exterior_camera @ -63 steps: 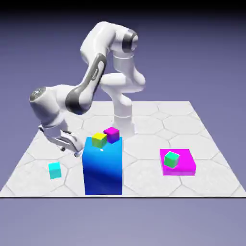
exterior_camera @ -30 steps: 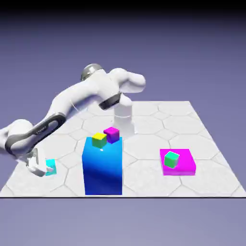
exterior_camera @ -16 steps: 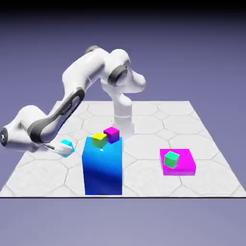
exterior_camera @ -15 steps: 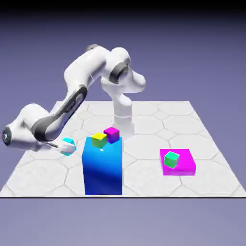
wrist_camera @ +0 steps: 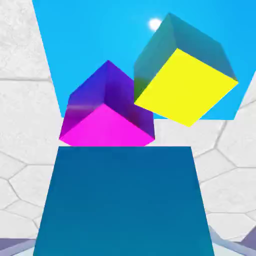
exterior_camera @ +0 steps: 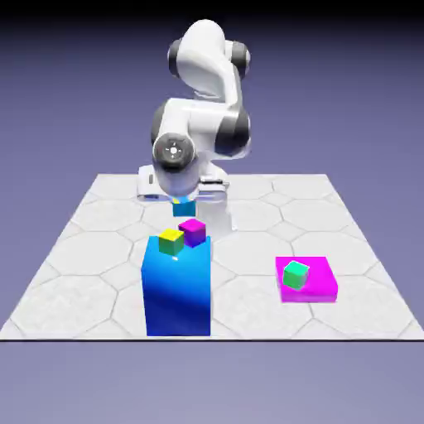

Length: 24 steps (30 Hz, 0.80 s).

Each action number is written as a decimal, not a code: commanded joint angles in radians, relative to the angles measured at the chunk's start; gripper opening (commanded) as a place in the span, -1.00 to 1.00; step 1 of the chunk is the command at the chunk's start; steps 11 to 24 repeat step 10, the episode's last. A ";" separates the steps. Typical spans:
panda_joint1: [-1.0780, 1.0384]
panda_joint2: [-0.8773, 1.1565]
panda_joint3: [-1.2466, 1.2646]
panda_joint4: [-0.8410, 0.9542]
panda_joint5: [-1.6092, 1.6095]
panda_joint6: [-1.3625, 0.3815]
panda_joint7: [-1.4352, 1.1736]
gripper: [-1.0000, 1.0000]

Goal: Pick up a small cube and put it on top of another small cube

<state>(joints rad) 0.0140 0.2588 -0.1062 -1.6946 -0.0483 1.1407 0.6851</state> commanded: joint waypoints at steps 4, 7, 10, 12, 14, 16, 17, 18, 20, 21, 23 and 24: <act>0.000 -0.041 -0.001 -0.145 -0.004 0.104 0.005 -1.00; 0.000 -0.068 -0.001 -0.237 -0.006 0.170 0.009 -1.00; 0.000 -0.057 -0.001 -0.201 -0.005 0.144 0.008 1.00; 0.000 -0.057 -0.001 -0.201 -0.005 0.144 0.008 1.00; 0.000 -0.057 -0.001 -0.201 -0.005 0.144 0.008 1.00; 0.000 -0.057 -0.001 -0.201 -0.005 0.144 0.008 1.00; 0.000 -0.057 -0.001 -0.201 -0.005 0.144 0.008 1.00; 0.000 -0.057 -0.001 -0.201 -0.005 0.144 0.008 1.00; 0.000 -0.057 -0.001 -0.201 -0.005 0.144 0.008 1.00; 0.000 -0.057 -0.001 -0.201 -0.005 0.144 0.008 1.00; 0.000 -0.057 -0.001 -0.201 -0.005 0.144 0.008 1.00; 0.000 -0.057 -0.001 -0.201 -0.005 0.144 0.008 1.00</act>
